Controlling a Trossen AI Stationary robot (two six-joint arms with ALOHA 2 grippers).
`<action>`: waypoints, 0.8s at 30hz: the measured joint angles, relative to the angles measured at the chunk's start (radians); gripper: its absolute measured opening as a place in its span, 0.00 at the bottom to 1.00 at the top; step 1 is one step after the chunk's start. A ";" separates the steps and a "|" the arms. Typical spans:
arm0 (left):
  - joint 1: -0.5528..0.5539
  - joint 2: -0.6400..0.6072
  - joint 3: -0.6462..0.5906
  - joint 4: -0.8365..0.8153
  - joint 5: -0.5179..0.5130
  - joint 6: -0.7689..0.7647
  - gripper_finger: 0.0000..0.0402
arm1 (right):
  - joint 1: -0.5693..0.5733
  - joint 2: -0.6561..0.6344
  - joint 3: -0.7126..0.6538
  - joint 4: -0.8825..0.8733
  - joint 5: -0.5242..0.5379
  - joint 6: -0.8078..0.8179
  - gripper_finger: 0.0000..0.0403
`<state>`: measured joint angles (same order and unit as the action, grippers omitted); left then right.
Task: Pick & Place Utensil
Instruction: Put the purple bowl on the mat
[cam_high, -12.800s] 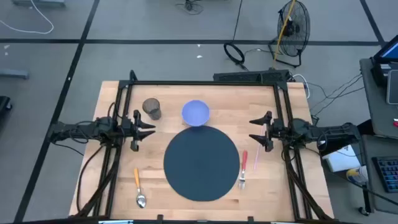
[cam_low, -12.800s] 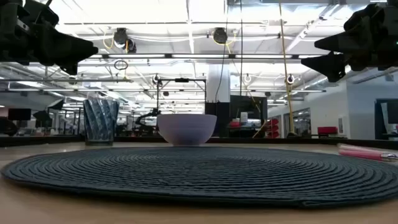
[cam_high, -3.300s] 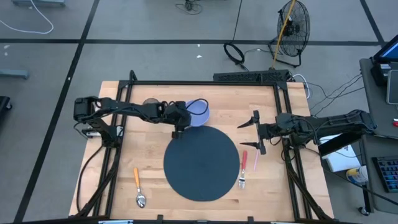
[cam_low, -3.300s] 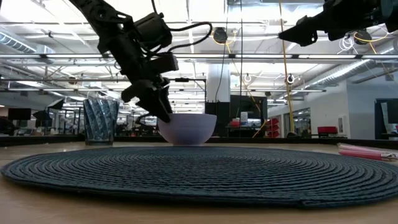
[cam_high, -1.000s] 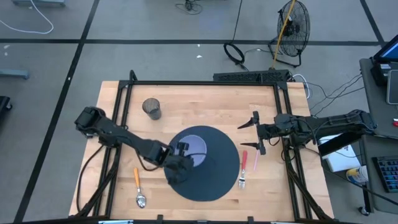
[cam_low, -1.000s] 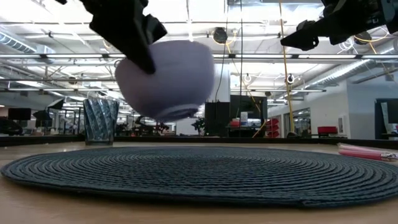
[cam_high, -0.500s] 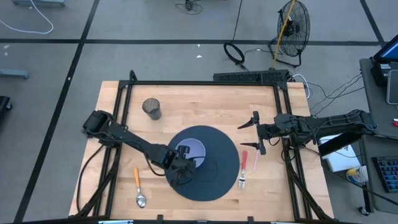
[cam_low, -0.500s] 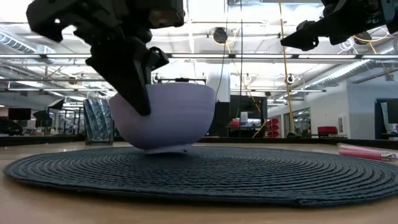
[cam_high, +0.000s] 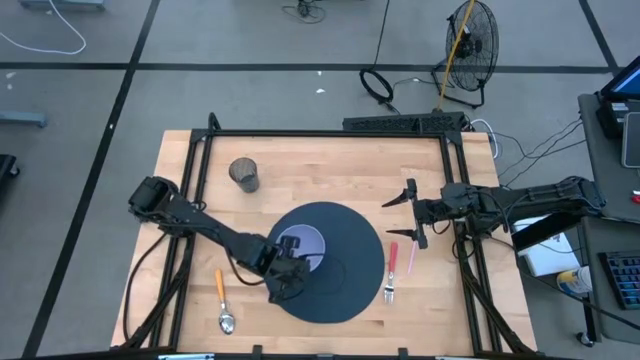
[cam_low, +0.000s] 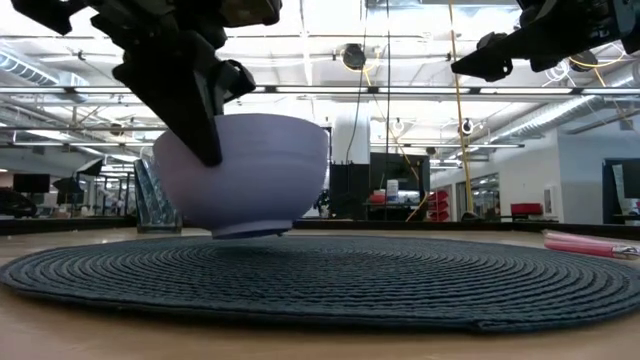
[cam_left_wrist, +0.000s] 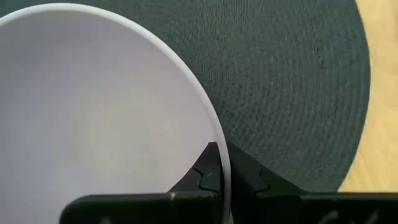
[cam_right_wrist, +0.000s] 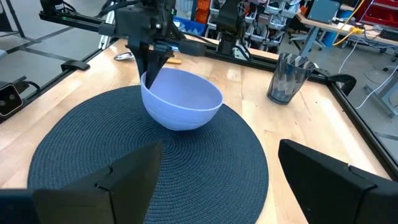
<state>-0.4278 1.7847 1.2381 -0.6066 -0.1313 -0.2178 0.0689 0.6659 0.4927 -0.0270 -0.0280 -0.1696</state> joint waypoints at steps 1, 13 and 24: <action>-0.003 0.000 0.000 -0.001 0.001 -0.002 0.01 | 0.000 0.000 0.000 0.000 0.000 0.000 0.79; -0.010 0.000 0.000 -0.027 0.027 -0.048 0.03 | 0.000 0.000 0.000 0.000 0.000 0.000 0.79; -0.001 0.000 0.000 0.021 0.026 -0.014 0.05 | 0.000 0.000 0.000 0.000 0.000 0.000 0.79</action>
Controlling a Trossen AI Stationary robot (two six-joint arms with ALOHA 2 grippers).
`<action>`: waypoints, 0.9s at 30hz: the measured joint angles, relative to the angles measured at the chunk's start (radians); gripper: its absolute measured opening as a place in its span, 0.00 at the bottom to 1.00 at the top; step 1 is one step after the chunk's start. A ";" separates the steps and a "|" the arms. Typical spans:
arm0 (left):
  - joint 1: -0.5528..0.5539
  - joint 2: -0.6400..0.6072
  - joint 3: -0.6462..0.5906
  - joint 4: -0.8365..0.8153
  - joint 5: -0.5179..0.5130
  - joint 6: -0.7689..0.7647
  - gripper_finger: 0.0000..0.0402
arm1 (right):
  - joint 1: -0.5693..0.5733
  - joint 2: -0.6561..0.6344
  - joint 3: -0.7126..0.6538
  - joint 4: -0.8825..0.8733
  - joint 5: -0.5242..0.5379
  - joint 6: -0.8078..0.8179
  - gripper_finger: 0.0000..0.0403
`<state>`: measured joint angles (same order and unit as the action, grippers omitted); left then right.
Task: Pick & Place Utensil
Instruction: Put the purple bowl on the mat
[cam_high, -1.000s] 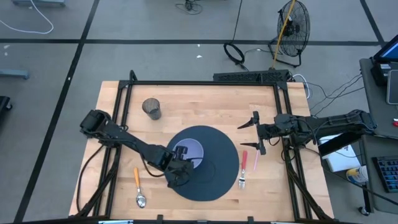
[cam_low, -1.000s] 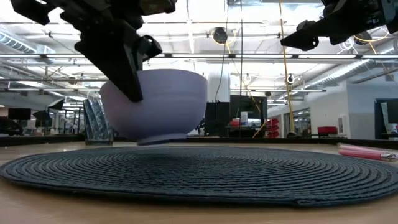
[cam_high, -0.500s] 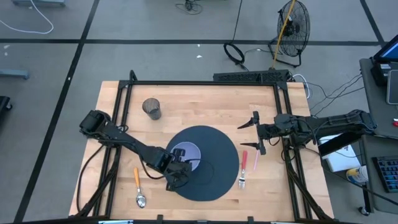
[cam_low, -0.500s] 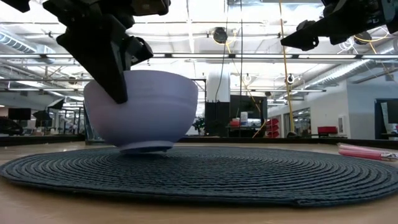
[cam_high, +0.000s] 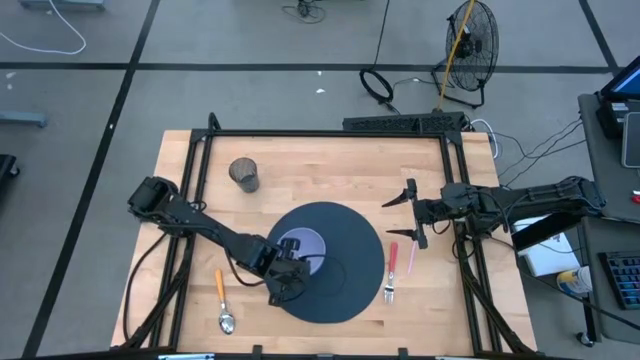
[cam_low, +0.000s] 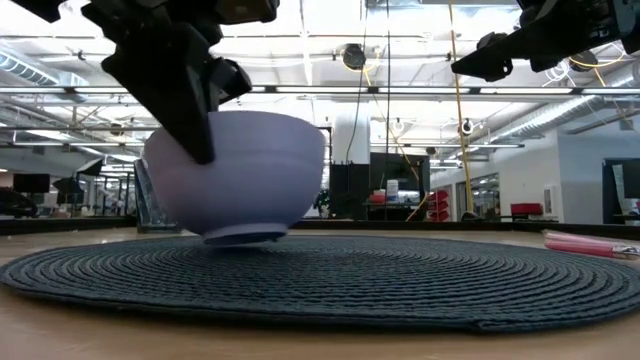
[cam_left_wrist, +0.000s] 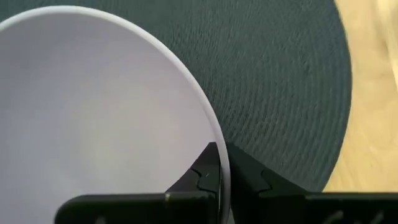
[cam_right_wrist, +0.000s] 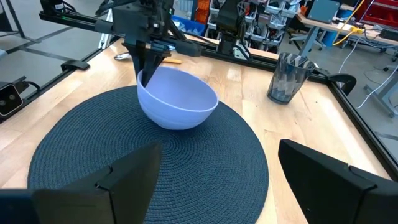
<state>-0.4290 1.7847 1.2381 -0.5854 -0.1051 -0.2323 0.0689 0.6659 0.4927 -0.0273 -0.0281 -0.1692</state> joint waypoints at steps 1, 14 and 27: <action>0.002 0.000 0.000 0.006 0.000 0.009 0.05 | 0.000 0.000 0.000 0.000 0.000 0.000 0.79; 0.016 0.008 0.000 0.010 0.019 0.029 0.07 | 0.000 0.000 0.000 -0.001 0.000 0.000 0.79; 0.015 0.008 0.000 -0.013 0.051 0.001 0.13 | 0.000 0.000 0.000 -0.001 0.000 0.000 0.79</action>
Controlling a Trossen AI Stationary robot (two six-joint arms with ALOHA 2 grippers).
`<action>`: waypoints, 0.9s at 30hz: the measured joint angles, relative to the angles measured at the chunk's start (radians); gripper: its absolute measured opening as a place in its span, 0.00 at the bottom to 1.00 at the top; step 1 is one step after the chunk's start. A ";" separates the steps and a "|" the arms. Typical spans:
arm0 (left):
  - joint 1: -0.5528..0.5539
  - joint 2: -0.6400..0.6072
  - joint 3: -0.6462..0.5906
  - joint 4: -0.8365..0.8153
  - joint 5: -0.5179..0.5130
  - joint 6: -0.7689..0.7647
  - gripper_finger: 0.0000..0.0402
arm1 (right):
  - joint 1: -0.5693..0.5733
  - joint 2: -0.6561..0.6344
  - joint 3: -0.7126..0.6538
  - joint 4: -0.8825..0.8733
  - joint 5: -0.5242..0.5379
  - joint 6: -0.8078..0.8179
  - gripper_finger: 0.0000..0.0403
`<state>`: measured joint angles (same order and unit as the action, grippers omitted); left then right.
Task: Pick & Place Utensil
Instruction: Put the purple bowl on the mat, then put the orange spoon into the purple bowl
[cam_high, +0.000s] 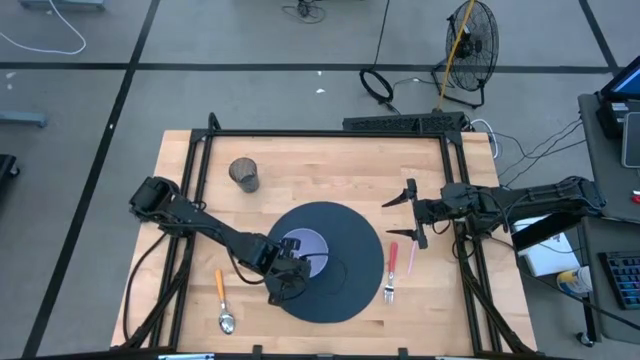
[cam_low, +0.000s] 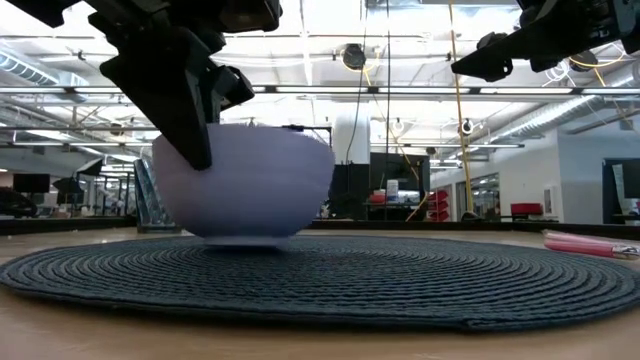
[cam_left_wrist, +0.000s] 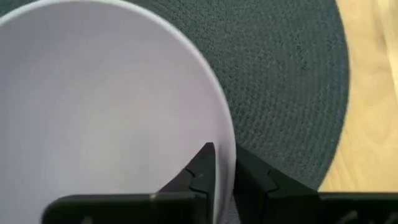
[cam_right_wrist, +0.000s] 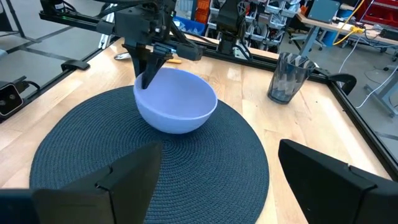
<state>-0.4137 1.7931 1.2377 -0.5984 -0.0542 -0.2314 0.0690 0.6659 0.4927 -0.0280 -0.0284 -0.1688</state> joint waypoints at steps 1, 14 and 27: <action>0.001 0.000 0.000 0.000 0.004 0.000 0.15 | 0.000 0.000 0.000 0.000 0.000 0.000 0.79; 0.001 -0.005 0.000 0.015 -0.026 0.015 0.29 | 0.000 0.000 0.000 0.000 0.000 0.000 0.79; -0.001 -0.008 0.127 -0.097 -0.050 0.116 0.30 | 0.000 0.000 -0.001 -0.007 -0.001 0.024 0.79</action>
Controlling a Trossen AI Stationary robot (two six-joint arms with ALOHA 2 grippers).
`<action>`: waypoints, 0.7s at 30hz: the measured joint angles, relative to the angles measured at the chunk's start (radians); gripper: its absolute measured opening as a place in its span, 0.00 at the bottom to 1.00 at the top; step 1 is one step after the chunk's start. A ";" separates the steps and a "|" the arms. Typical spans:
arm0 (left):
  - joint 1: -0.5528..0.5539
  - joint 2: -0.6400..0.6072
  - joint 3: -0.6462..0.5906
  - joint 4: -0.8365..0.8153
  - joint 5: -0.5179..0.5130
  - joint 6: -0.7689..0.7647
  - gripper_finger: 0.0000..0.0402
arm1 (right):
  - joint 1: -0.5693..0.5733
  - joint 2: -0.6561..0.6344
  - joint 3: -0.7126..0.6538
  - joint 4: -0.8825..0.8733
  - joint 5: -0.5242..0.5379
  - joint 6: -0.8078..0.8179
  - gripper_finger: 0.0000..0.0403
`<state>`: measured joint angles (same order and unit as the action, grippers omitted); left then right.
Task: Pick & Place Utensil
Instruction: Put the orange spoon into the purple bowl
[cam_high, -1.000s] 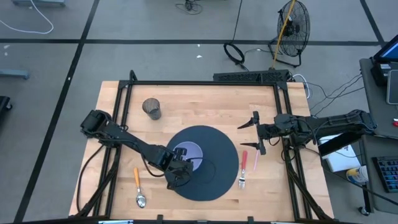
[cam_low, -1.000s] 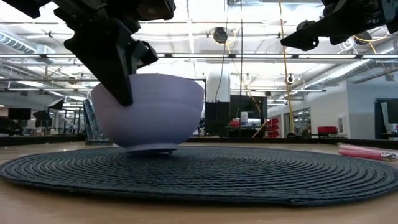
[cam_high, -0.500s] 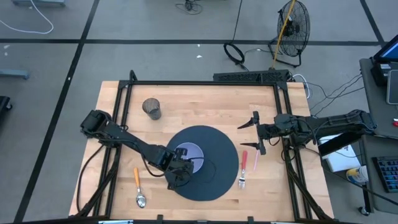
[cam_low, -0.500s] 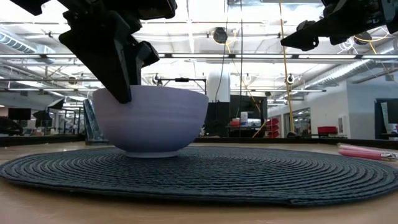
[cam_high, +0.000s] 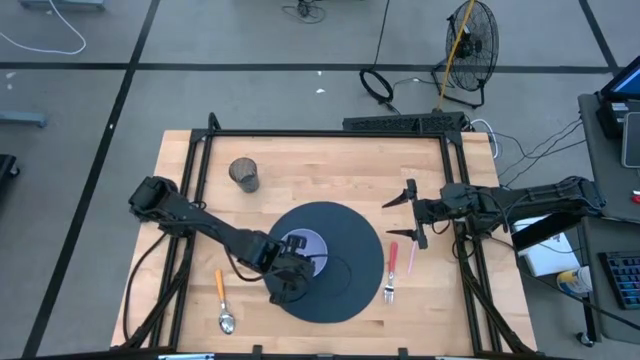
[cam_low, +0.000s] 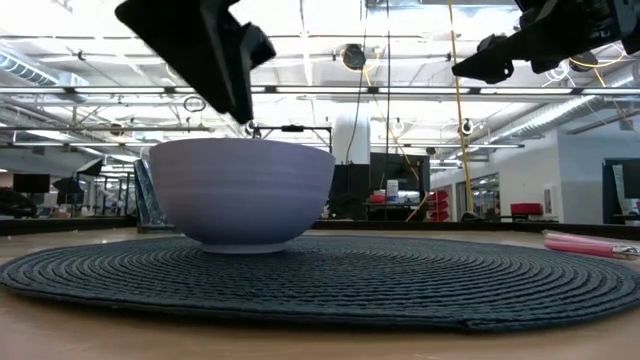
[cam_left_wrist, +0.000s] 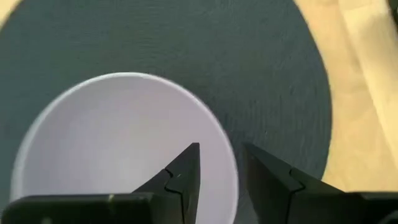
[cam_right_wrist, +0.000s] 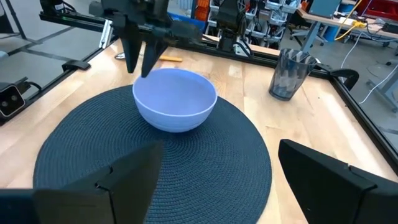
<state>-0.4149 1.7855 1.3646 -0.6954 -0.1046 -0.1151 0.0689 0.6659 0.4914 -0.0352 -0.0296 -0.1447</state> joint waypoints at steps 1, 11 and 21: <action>-0.001 0.000 0.017 -0.037 -0.018 0.009 0.30 | 0.000 0.000 -0.003 0.002 0.000 0.002 0.79; -0.060 -0.110 0.089 -0.436 -0.334 -0.177 0.30 | 0.000 0.000 -0.081 0.011 0.000 0.021 0.79; -0.195 -0.456 -0.151 -0.399 -0.798 -0.294 0.30 | 0.000 0.000 -0.127 0.221 -0.001 0.027 0.79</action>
<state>-0.6101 1.3299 1.2138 -1.0947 -0.9026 -0.4086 0.0692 0.6659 0.3645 0.1855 -0.0307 -0.1175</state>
